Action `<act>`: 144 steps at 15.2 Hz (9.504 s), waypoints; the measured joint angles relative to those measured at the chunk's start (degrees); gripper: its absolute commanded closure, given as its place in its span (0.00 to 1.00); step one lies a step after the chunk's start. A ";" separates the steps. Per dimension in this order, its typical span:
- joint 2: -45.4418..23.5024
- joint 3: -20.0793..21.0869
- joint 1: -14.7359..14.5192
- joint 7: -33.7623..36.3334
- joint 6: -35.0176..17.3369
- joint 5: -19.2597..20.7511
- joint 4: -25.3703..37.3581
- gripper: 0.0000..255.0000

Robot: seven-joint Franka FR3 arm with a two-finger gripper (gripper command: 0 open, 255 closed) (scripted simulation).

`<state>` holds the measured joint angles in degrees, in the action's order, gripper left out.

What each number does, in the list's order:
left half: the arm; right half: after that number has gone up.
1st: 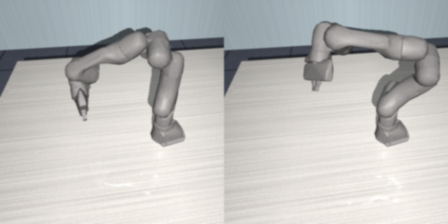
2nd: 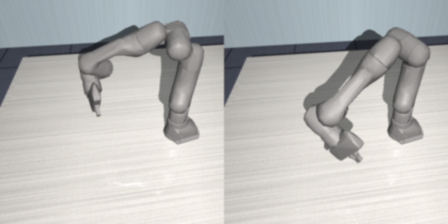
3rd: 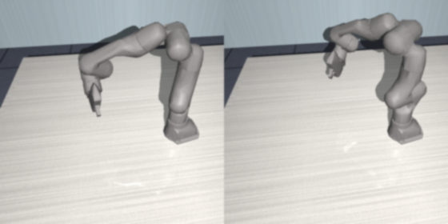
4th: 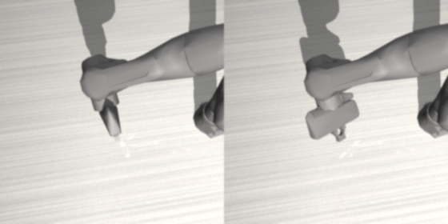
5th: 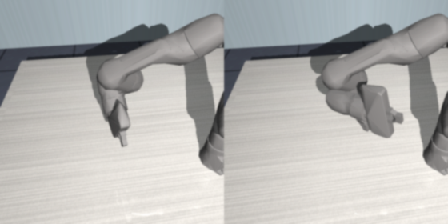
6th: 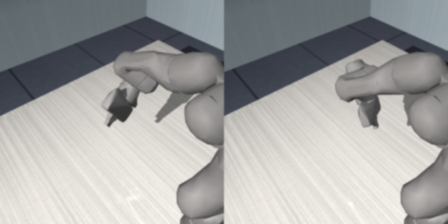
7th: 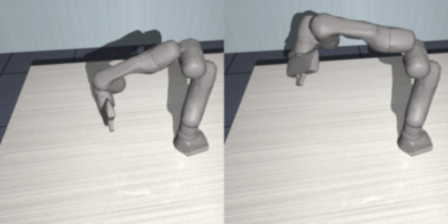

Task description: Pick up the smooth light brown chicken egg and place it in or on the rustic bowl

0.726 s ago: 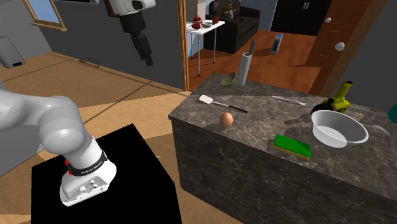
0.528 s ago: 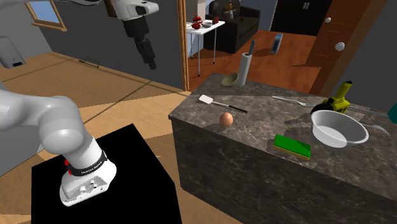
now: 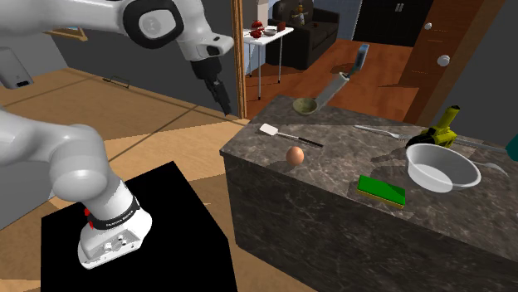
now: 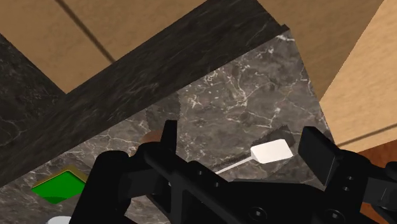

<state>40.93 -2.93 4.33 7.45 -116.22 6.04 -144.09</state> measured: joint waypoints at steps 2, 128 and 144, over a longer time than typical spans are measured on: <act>-1.54 -1.41 0.55 -0.44 -5.42 0.19 -2.33 0.00; -83.95 -12.53 -18.70 15.45 -22.20 -13.32 76.44 1.00; -76.64 -13.57 -20.61 15.89 -20.86 -12.06 70.51 0.00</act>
<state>-35.71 -16.51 -16.28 23.34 -137.08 -6.01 -73.58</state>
